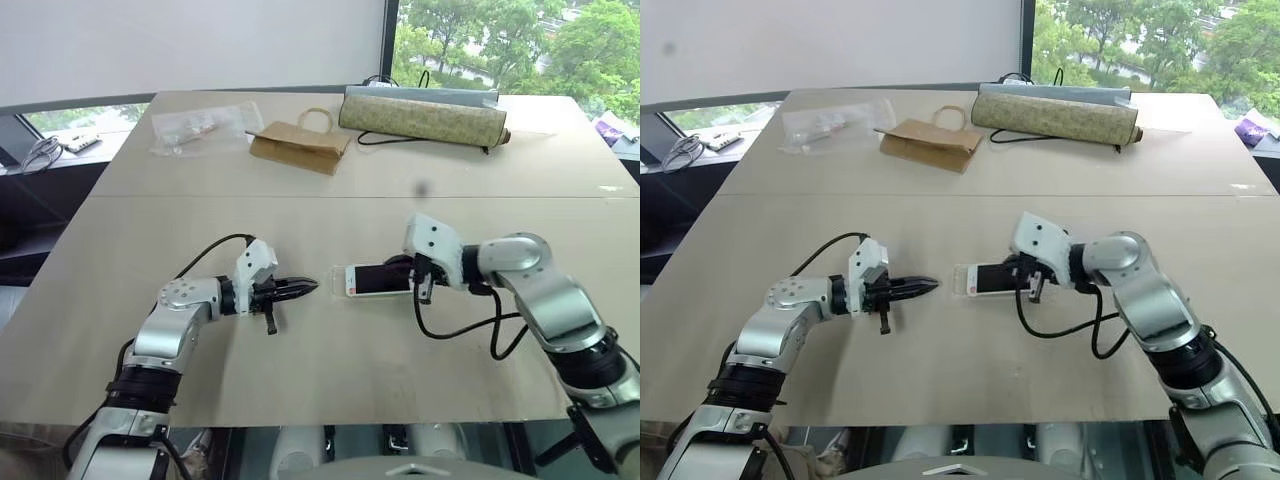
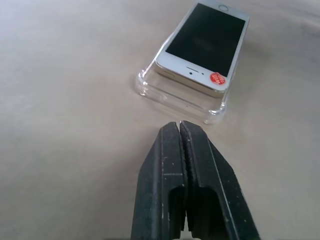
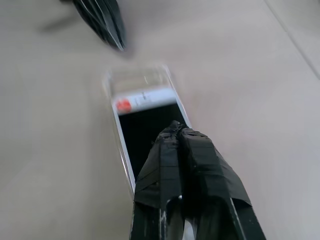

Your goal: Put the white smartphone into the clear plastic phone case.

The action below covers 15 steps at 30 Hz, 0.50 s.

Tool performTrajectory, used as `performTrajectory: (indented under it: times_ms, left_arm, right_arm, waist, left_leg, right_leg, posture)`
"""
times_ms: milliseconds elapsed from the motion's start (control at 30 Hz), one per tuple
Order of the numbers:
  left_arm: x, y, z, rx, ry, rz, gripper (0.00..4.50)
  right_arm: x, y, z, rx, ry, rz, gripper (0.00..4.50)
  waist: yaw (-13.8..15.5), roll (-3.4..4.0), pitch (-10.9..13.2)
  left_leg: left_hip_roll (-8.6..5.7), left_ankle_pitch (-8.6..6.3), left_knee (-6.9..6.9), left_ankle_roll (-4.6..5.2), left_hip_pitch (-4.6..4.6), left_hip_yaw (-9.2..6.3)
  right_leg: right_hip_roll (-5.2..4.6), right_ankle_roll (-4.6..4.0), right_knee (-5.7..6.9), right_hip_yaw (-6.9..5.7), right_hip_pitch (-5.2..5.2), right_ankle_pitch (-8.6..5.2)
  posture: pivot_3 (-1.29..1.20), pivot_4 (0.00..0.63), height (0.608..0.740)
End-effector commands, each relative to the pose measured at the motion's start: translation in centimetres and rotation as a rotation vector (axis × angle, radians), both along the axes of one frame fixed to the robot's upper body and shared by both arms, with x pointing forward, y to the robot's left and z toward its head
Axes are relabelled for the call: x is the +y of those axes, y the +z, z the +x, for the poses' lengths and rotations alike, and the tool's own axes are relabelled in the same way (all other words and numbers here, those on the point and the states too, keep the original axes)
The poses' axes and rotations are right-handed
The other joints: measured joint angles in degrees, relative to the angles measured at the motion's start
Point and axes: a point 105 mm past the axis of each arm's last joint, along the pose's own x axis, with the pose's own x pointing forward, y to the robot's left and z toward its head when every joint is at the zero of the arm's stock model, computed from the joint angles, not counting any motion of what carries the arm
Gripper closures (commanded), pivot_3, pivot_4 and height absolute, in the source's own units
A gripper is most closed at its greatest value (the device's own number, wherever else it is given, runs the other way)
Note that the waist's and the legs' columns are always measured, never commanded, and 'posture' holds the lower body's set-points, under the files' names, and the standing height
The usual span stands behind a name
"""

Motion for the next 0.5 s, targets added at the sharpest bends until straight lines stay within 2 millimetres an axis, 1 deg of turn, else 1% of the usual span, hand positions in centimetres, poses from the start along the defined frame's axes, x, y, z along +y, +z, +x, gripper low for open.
performTrajectory:
  times_ms: [33,200,267,367,500]
  left_arm:
    - [-0.7,1.0,0.4,-0.040,-0.032,0.005,4.47]
    - [-1.2,0.3,0.5,-0.045,-0.065,0.042,4.47]
    - [-1.4,0.2,0.6,-0.047,-0.075,0.047,4.47]
    - [-1.5,-0.2,0.7,-0.050,-0.088,0.070,4.47]
    - [-1.4,-0.7,1.1,-0.056,-0.079,0.096,4.47]
  right_arm:
    - [-1.6,1.1,0.3,-0.069,-0.061,-0.026,4.50]
    - [-5.1,0.0,1.0,-0.084,-0.162,-0.126,4.50]
    - [-6.0,-0.3,1.0,-0.083,-0.187,-0.148,4.50]
    - [-6.4,-0.3,1.0,-0.080,-0.203,-0.149,4.50]
    - [-5.9,-0.7,1.0,-0.071,-0.194,-0.143,4.50]
  waist:
    - [0.02,-0.02,0.07]
    - [0.11,-0.05,0.11]
    - [0.00,-0.08,0.14]
    - [-0.09,-0.12,0.19]
    - [0.08,-0.13,0.20]
  left_leg:
    - [0.00,0.00,0.00,0.00,0.00,0.00]
    - [-0.03,0.00,0.01,0.01,0.01,0.00]
    - [-0.03,0.00,0.00,0.00,0.01,0.03]
    - [0.00,0.00,-0.02,0.00,0.01,0.04]
    - [0.00,0.00,-0.01,0.00,0.02,0.02]
  right_leg:
    - [0.00,0.02,0.00,0.00,0.00,-0.01]
    - [0.04,0.10,0.01,0.02,0.01,-0.05]
    - [0.11,0.05,0.00,0.06,0.01,-0.02]
    - [0.18,0.05,-0.02,0.09,0.00,-0.02]
    - [0.19,0.10,-0.01,0.08,0.00,-0.05]
  posture:
    - [0.00,0.150,0.740]
    - [0.00,0.150,0.740]
    - [0.00,0.150,0.740]
    - [0.00,0.150,0.740]
    - [0.00,0.150,0.740]
